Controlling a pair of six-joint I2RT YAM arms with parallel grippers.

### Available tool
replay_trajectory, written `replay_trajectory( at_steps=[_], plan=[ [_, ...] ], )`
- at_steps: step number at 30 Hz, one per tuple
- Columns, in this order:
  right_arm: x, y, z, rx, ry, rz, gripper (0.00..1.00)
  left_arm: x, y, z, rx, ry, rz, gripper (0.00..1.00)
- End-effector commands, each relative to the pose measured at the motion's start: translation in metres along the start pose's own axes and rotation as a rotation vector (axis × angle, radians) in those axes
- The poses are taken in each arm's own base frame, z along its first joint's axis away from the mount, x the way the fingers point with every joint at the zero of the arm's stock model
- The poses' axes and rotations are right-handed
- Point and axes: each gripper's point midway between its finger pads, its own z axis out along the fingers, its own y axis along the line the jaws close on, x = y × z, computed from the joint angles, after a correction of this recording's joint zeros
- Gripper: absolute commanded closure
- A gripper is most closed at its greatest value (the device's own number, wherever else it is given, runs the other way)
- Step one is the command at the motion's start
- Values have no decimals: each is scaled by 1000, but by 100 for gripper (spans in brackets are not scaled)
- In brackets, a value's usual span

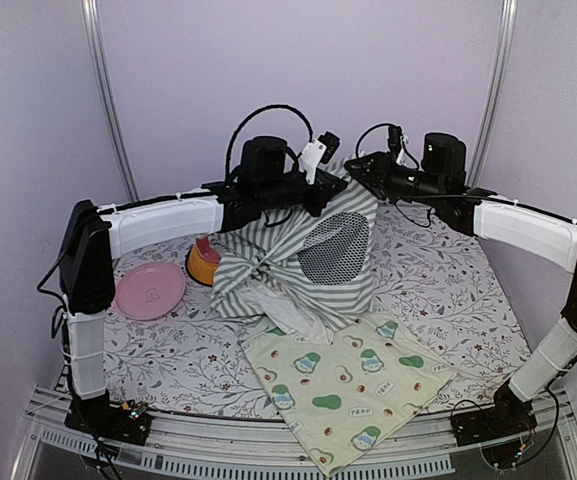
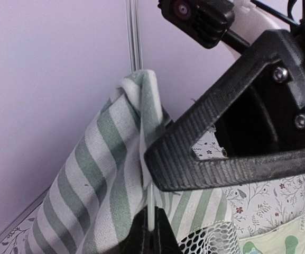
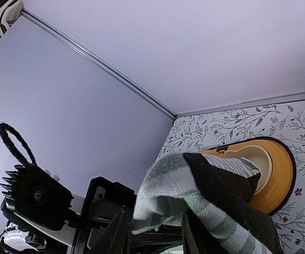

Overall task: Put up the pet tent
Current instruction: Insert the tent pole into the pole socket of the pet tent.

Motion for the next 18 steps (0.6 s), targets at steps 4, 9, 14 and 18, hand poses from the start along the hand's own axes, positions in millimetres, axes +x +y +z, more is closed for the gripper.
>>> replay_trajectory(
  at_steps=[4,9,14,18],
  plan=[
    [-12,-1,2,15,-69,21,69,-28,-1,1,18,-80,40,100],
    [0,-4,13,22,-37,15,72,-31,-2,2,28,-86,46,100],
    [8,-13,16,48,-31,18,80,-34,-1,1,25,-93,50,100],
    [4,-15,18,70,-32,-14,100,-35,-5,1,47,-91,56,100]
  ],
)
